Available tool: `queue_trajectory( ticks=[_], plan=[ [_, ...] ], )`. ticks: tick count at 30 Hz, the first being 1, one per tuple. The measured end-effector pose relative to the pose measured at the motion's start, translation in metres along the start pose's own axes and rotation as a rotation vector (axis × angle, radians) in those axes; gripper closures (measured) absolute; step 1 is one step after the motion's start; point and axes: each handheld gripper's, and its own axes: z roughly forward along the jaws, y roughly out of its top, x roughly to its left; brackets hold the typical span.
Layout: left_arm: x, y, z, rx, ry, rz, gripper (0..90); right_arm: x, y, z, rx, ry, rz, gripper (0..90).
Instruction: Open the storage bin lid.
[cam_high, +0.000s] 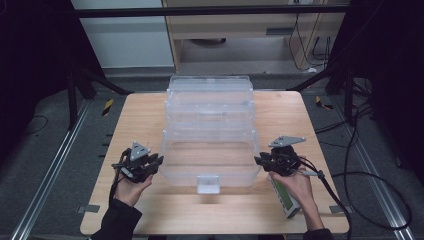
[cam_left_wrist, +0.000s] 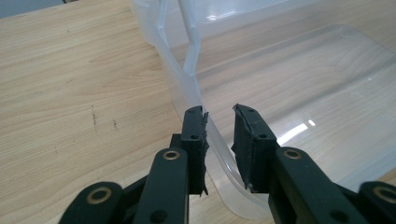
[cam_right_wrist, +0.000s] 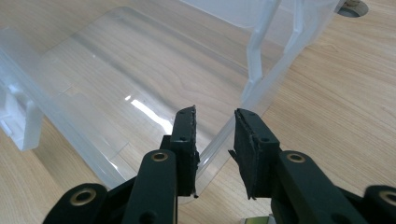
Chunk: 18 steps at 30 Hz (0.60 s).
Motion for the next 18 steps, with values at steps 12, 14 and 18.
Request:
queue_trajectory(
  ticks=[12, 14, 18],
  plan=[
    [0.006, 0.001, -0.002, -0.011, -0.01, 0.014, 66.5, 0.002, 0.002, 0.001, 0.009, -0.019, -0.007, 63.1],
    [0.012, 0.003, -0.01, -0.041, -0.013, -0.009, 63.9, 0.002, 0.003, -0.001, -0.004, -0.023, -0.01, 60.6],
    [0.019, 0.005, -0.021, -0.08, 0.0, -0.025, 57.7, 0.0, 0.005, -0.007, -0.014, -0.018, 0.019, 55.4]
  ],
)
